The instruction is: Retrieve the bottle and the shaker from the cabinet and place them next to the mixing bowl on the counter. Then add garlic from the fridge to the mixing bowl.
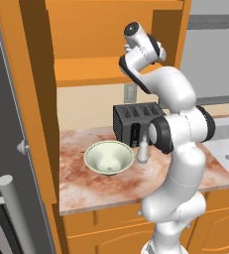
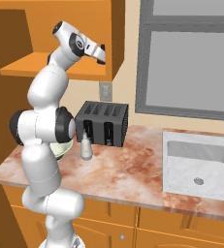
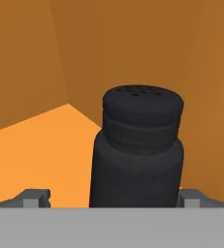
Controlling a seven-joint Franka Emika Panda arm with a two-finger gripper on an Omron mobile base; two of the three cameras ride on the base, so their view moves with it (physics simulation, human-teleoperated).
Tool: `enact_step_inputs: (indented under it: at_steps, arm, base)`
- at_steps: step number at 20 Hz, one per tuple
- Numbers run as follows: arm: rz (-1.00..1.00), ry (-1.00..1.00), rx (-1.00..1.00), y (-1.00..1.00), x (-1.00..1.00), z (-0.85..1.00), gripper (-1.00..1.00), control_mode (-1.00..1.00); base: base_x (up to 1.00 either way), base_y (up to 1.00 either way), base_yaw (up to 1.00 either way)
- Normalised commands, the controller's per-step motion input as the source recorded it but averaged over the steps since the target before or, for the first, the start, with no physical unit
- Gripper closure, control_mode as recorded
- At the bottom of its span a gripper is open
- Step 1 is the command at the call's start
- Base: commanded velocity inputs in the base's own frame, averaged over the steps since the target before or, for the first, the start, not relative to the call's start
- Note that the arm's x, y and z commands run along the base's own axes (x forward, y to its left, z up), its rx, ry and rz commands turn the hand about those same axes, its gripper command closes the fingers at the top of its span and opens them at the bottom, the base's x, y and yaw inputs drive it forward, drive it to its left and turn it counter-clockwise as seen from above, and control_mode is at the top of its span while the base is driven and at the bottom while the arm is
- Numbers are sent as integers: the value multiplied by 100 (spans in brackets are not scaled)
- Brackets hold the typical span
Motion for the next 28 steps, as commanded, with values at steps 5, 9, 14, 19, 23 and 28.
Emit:
enact_step_inputs:
  at_steps: [5, 9, 14, 19, 23, 28]
  arm:
    - [0, 0, 0, 0, 0, 0, 100, -100]
    - [0, 0, 0, 0, 0, 0, 100, -100]
    - [3, -4, 0, 5, -35, 0, 100, -100]
    - [9, -8, 0, 21, -97, 0, 100, -100]
    - [12, -11, 0, 23, -100, -1, 100, -100]
    - [14, -8, 0, 12, -100, 0, 100, -100]
  base:
    - [0, 0, 0]
    - [0, 0, 0]
    - [0, 0, 0]
    - [0, 0, 0]
    - [0, 0, 0]
    - [0, 0, 0]
